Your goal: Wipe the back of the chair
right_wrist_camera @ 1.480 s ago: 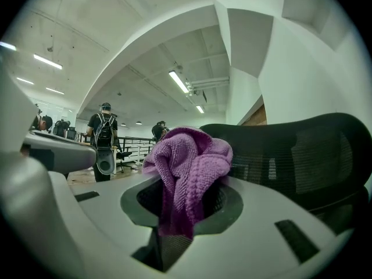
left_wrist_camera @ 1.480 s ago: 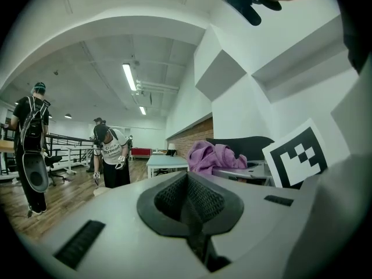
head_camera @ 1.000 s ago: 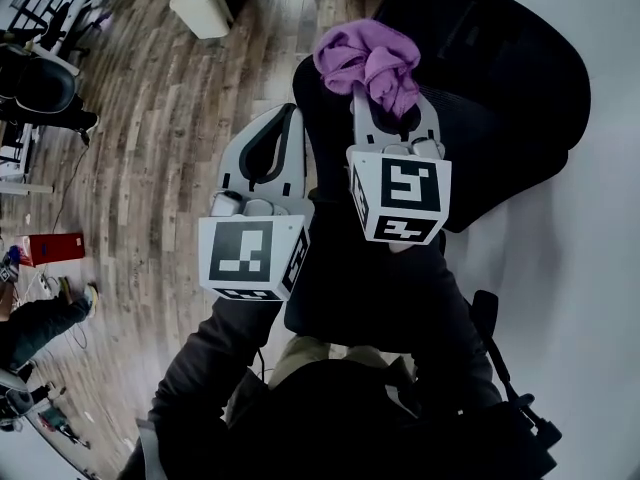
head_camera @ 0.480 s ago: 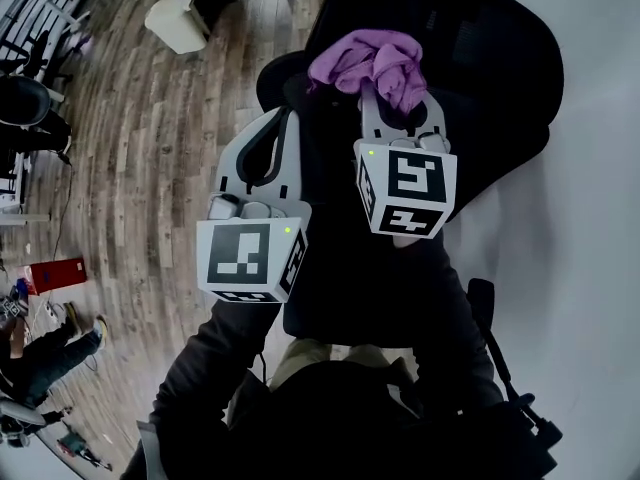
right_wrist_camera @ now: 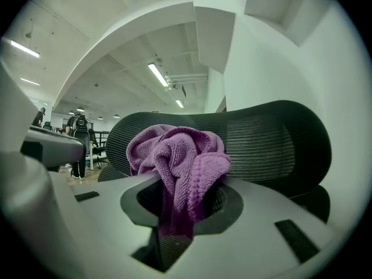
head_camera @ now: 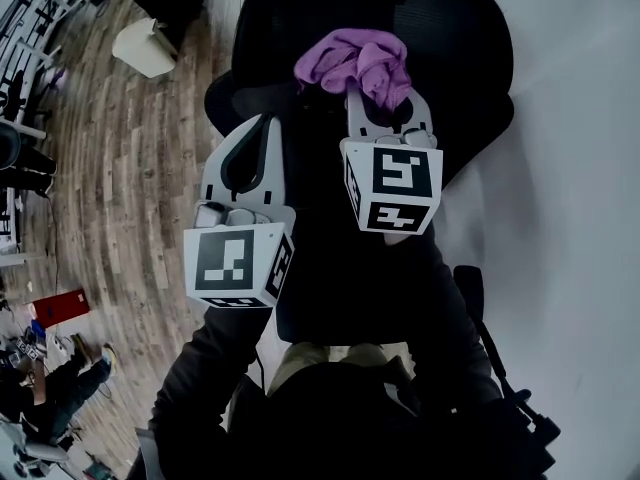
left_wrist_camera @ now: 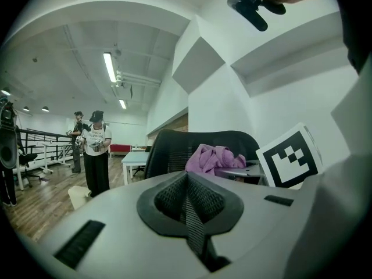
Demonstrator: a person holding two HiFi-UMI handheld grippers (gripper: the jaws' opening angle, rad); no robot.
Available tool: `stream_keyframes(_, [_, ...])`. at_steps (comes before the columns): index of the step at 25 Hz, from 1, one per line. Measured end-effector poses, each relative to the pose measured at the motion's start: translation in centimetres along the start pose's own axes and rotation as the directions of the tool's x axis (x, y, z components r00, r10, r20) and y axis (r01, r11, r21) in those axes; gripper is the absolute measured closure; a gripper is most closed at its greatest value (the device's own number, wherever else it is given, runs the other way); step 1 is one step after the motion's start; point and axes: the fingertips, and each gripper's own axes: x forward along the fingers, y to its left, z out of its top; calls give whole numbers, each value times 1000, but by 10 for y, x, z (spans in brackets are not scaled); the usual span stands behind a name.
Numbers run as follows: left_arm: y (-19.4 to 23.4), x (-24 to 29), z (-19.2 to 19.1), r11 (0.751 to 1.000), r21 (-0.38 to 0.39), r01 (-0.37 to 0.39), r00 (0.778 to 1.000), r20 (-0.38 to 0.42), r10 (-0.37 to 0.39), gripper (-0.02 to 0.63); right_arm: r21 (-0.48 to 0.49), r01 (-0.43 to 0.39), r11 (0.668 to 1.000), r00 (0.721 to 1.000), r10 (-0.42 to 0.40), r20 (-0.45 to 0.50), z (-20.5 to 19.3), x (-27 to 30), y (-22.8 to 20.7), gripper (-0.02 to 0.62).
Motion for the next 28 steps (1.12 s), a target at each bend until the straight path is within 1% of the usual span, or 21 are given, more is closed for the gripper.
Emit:
stream_keyframes(9, [-49,22,-5,997,12,80,997,-9,-80,598,8,85,996,996,-85,-3,-9,-24,-58,497])
stream_keyframes(15, [-85,36,0,991,14,132,991,-11,-132,598,6,138,990,990,-138,-2,-7,-41,-97,497])
stream_keyframes(21, [-111,36,4,985,22,169,986,-1,-169,598,4,171,985,985,-171,3,-7,-64,-118,497])
stream_keyframes(28, [-146,37,9,978,28,208,978,0,-208,598,6,187,982,982,-187,7,-4,-88,-140,497])
